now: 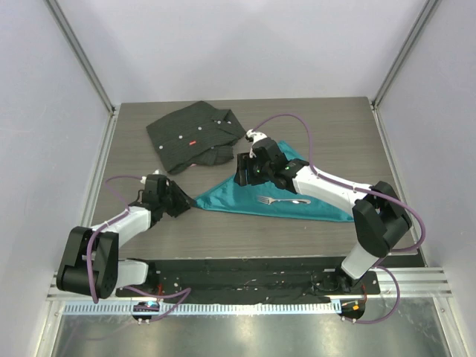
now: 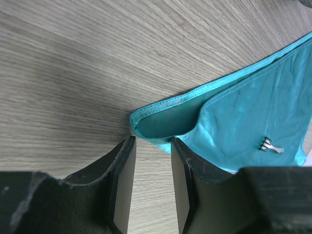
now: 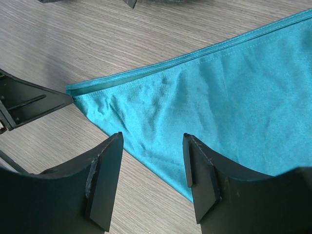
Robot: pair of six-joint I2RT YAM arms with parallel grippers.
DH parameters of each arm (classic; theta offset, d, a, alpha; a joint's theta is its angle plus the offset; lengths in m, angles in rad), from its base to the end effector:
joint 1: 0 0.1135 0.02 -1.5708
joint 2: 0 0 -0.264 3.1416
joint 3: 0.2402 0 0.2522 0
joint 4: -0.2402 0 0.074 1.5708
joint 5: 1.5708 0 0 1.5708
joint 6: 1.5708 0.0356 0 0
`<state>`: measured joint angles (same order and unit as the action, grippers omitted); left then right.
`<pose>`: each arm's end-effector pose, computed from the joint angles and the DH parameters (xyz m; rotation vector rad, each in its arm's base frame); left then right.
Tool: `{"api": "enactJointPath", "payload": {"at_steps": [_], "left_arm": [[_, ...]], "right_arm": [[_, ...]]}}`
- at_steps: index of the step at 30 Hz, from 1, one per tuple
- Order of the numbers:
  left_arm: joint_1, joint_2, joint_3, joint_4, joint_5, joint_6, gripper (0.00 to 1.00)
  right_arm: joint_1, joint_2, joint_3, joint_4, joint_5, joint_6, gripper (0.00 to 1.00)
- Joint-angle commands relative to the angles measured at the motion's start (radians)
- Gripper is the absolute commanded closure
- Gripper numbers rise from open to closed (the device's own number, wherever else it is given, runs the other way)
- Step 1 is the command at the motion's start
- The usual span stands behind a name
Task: Fold the napkin, place the utensils inside, and roll it up
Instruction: Fold the napkin
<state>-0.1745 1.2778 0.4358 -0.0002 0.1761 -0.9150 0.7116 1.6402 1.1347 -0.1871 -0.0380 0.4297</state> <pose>0.2198 -0.0451 0.1421 -0.8327 2.3798 -0.6882 0.2763 0.2400 0.2408 -0.3503 2.3197 0.6327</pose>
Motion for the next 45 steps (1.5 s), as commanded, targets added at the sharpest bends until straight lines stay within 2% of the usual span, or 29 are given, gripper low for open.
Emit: {"api": "enactJointPath", "payload": {"at_steps": [1, 13, 17, 25, 29, 33, 37, 41, 45], "left_arm": [[0.004, 0.038, 0.006, -0.057, -0.075, 0.022, 0.61], [0.004, 0.103, 0.017, -0.096, -0.082, 0.053, 0.82], [0.003, 0.127, 0.034, -0.107, -0.09, 0.056, 1.0], [0.009, 0.026, 0.058, -0.188, -0.23, 0.033, 1.0], [0.07, -0.095, 0.032, -0.228, -0.279, 0.016, 1.0], [0.099, -0.187, 0.023, -0.218, -0.279, 0.056, 1.0], [0.095, -0.221, 0.034, -0.099, -0.141, 0.102, 1.0], [0.021, -0.216, 0.107, -0.044, -0.087, 0.14, 1.0], [-0.178, -0.167, 0.202, 0.051, -0.081, 0.197, 1.0]], "right_arm": [[-0.006, -0.069, -0.001, 0.051, 0.02, 0.015, 0.4], [-0.032, -0.121, -0.044, 0.06, 0.027, -0.002, 0.4], [-0.038, -0.14, -0.056, 0.061, 0.029, -0.014, 0.4], [-0.041, -0.138, -0.056, 0.061, 0.032, -0.02, 0.4], [-0.041, -0.134, -0.053, 0.06, 0.033, -0.02, 0.4], [-0.043, -0.131, -0.058, 0.061, 0.073, -0.016, 0.4], [-0.08, -0.131, -0.07, 0.054, 0.116, 0.023, 0.4], [-0.158, -0.138, -0.105, 0.061, 0.109, 0.064, 0.4], [-0.216, -0.161, -0.147, 0.069, 0.096, 0.06, 0.4]]}}
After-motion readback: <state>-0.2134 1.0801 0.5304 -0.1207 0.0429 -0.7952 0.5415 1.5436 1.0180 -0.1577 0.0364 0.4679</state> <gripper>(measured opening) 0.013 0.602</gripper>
